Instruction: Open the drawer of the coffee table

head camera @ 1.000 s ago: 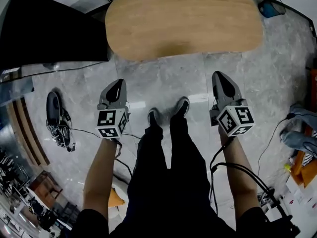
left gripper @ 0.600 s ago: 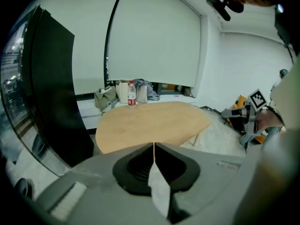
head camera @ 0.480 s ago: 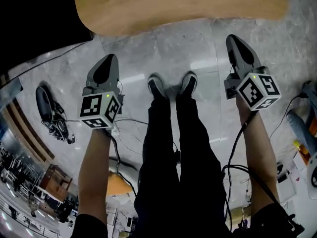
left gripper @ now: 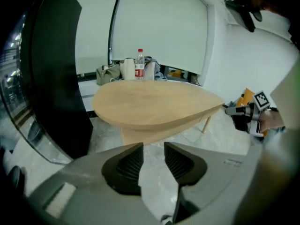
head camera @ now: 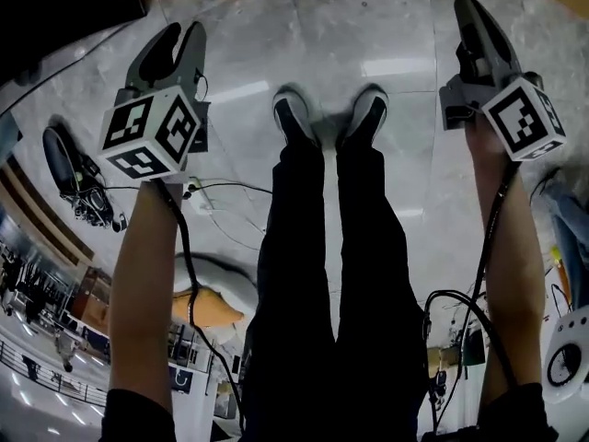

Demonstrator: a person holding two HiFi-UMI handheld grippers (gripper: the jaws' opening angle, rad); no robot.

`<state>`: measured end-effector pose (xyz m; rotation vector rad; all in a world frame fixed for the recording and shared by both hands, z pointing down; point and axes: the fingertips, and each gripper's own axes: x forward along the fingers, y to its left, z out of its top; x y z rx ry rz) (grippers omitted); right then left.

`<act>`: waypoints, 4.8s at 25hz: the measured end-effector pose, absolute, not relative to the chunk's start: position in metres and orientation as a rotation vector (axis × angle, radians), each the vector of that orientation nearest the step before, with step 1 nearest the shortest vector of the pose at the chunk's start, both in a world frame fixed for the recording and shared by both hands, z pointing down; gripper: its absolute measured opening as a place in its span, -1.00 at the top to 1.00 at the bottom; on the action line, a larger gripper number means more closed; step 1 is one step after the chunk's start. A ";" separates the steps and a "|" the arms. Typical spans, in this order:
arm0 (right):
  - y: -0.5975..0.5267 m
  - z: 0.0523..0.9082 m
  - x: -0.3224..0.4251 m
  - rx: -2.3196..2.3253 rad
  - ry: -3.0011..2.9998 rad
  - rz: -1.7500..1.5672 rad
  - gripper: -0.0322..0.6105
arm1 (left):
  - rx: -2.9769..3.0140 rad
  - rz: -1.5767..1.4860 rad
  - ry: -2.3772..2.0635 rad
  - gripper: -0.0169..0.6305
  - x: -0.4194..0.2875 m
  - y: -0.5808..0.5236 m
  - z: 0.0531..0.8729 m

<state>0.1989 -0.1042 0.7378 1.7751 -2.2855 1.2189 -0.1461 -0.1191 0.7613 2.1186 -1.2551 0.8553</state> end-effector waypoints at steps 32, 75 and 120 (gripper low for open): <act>-0.168 0.880 0.142 1.349 -2.658 1.500 -0.17 | 2.212 0.868 -1.274 0.06 -0.159 -0.178 0.827; -0.180 0.870 0.135 1.151 -2.867 1.394 -0.32 | 2.275 0.914 -1.314 -0.10 -0.156 -0.187 0.844; 0.002 0.888 0.128 1.101 -2.552 1.745 -0.33 | 1.966 0.921 -1.126 -0.10 -0.162 -0.004 0.851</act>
